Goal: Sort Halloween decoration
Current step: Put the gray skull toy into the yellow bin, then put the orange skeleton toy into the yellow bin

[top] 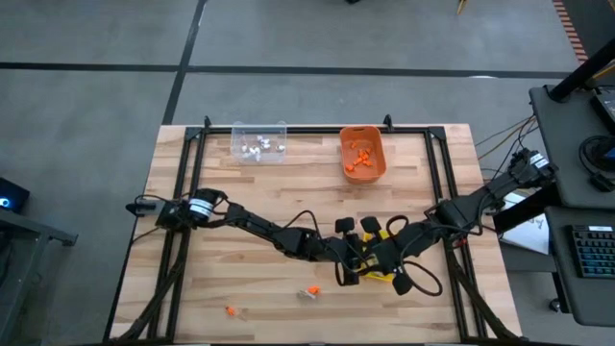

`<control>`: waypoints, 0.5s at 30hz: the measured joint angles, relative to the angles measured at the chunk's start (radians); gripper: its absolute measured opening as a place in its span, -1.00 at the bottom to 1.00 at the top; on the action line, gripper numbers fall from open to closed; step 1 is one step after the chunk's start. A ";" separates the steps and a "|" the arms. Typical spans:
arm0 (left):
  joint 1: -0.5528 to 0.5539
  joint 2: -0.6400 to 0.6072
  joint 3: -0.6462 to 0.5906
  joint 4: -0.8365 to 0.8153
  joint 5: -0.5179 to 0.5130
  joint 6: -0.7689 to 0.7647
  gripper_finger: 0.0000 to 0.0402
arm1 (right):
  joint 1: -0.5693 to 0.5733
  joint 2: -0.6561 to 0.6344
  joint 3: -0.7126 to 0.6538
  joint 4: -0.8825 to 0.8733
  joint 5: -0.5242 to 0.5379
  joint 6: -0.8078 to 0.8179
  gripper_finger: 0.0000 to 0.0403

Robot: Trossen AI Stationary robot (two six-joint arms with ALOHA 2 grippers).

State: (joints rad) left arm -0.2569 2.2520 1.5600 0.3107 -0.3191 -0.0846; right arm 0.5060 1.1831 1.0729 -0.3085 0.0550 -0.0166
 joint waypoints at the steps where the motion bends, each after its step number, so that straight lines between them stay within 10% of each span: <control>1: 0.000 0.000 0.000 0.000 0.000 -0.002 -0.33 | 0.000 -0.001 0.000 0.000 0.000 0.000 -0.61; 15: -0.031 -0.068 -0.001 -0.141 -0.039 0.024 -0.05 | 0.002 -0.007 0.002 0.033 -0.011 -0.022 -0.61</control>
State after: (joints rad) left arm -0.2882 2.1840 1.5589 0.1697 -0.3578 -0.0611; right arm 0.5079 1.1760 1.0752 -0.2760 0.0444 -0.0386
